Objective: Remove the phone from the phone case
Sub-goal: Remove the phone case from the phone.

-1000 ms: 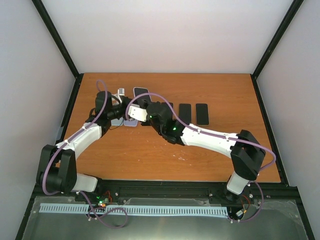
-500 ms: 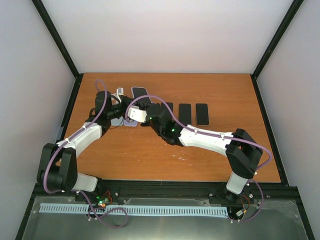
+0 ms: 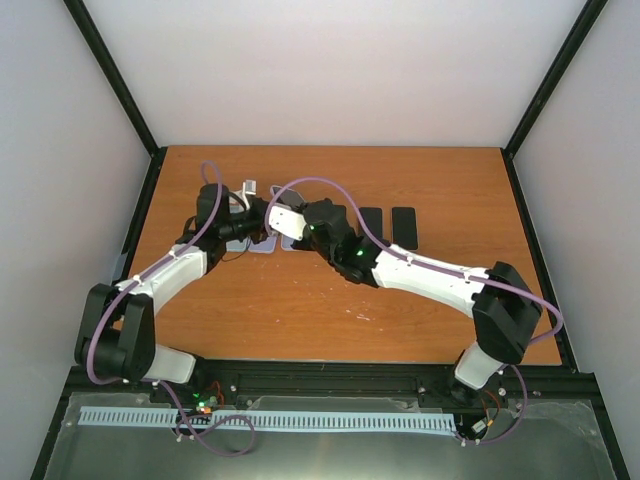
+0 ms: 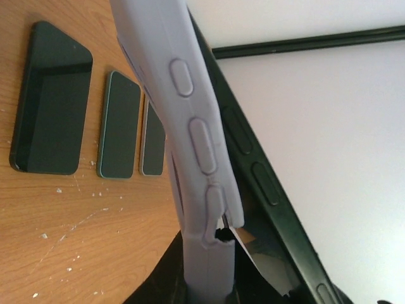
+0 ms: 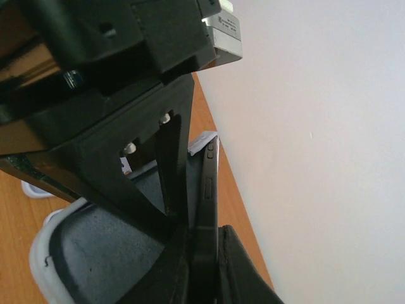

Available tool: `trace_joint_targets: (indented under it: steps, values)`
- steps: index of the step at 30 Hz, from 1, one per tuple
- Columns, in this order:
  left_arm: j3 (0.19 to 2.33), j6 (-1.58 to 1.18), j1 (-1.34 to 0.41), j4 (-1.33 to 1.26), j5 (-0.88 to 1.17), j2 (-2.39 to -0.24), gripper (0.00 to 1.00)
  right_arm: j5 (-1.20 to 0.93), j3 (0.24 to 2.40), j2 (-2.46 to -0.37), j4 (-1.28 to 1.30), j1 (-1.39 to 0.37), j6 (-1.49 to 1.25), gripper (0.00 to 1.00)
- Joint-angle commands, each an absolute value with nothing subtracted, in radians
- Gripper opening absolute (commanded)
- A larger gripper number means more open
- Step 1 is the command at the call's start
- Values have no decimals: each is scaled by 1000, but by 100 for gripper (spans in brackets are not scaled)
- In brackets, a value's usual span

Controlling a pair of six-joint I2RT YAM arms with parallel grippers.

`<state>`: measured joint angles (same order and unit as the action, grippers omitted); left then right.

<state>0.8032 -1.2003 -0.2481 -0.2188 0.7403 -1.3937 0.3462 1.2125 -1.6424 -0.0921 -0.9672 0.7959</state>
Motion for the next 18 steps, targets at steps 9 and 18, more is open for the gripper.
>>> trace_joint_targets:
  steps: [9,18]
  values:
    - [850,-1089,-212,-191,654,-1402,1,308,1280,-1532,115,-936,684,3]
    - [880,-1026,-195,-129,600,-1427,1,235,1323,-1464,254,-935,650,3]
